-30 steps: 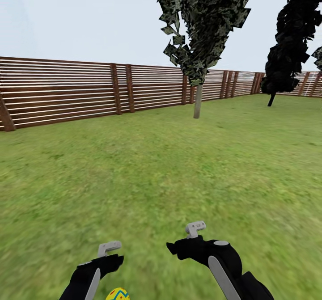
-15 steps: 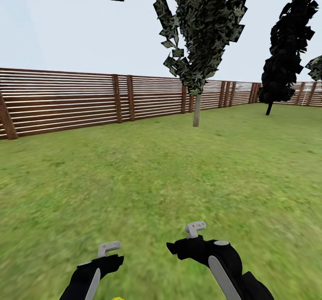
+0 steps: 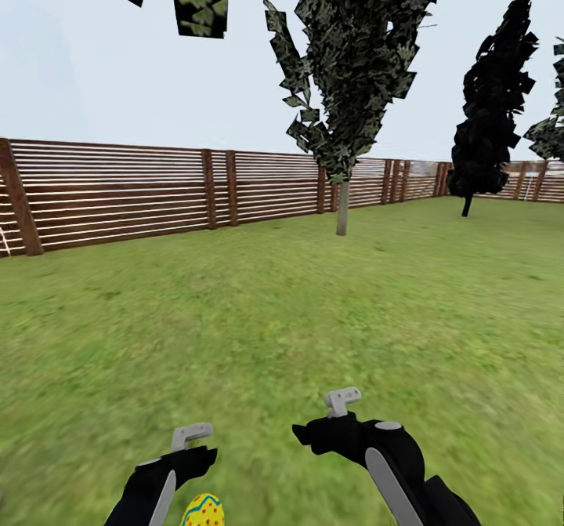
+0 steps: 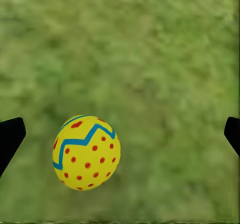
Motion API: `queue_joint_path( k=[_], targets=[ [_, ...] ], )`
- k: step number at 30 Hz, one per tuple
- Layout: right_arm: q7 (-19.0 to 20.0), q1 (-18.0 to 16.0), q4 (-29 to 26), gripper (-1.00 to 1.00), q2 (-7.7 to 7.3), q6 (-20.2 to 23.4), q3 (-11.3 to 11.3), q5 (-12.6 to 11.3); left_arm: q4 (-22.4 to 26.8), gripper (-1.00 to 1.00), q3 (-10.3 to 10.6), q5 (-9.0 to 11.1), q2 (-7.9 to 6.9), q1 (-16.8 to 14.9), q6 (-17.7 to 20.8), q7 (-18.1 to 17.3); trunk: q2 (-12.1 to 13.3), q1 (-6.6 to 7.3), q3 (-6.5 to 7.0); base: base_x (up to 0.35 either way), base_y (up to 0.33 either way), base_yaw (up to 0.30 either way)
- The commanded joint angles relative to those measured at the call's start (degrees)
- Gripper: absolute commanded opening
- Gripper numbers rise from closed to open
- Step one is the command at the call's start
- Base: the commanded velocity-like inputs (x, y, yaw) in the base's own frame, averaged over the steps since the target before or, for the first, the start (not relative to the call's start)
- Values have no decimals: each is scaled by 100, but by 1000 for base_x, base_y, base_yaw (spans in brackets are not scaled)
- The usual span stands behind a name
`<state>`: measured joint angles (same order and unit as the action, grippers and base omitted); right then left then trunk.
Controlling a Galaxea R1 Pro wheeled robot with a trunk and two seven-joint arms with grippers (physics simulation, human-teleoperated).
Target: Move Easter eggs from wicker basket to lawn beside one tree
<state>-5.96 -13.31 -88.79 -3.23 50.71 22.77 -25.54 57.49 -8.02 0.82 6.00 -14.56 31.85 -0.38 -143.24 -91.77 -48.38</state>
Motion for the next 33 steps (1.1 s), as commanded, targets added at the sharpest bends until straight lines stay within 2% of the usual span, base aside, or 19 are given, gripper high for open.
queue_joint_path(
  k=[1, 17, 33],
  targets=[
    [-61, -4, -7, 100, -4, 15, 13, -50, 8, 100, -16, 8, 6, -3, 32, 0, -1, 7, 15, -318, -102, 184],
    [-71, -4, -7, 100, 6, 26, 33, -17, -171, 100, -23, -5, 6, -4, 24, 27, 600, 338, 235, -304, -98, 233],
    [-80, -6, 1, 100, 15, 26, 51, -13, -211, 100, -24, -19, 6, -10, 14, 29, 1242, 690, 441, -44, -15, 242]
  ],
)
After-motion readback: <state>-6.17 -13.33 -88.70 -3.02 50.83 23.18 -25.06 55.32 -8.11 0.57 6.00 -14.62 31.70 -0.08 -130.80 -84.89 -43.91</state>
